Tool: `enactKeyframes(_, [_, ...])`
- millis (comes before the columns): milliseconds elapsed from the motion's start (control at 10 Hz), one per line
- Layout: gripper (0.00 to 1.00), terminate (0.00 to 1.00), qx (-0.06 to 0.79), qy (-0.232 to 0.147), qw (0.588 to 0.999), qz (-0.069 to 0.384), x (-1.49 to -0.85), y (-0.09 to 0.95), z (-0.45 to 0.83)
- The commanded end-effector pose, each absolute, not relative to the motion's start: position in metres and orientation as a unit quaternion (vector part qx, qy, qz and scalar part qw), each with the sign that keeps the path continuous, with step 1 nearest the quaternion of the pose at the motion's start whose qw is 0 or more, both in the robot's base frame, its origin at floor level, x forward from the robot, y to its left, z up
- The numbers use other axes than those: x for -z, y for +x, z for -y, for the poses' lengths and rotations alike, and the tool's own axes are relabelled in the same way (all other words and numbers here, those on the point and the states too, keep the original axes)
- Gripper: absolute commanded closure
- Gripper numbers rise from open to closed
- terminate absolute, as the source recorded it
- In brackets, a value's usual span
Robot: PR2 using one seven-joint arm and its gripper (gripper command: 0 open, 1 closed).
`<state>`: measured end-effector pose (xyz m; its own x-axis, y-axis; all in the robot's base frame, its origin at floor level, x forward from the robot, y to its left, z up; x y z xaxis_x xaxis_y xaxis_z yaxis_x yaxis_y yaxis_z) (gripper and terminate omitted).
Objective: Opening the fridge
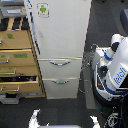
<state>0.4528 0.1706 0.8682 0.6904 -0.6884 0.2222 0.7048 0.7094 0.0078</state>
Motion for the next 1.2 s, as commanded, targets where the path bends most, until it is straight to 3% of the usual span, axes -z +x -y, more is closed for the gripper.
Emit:
enactKeyframes(100, [0.00,0.00,0.332,-0.016,0.937,0.108,-0.899,0.551,-0.165])
enactKeyframes(600, [0.00,0.00,0.244,-0.021,0.965,0.089,-0.913,0.633,-0.166])
enactKeyframes(1200, [0.00,0.00,0.116,0.019,0.990,0.076,-0.936,0.707,-0.179])
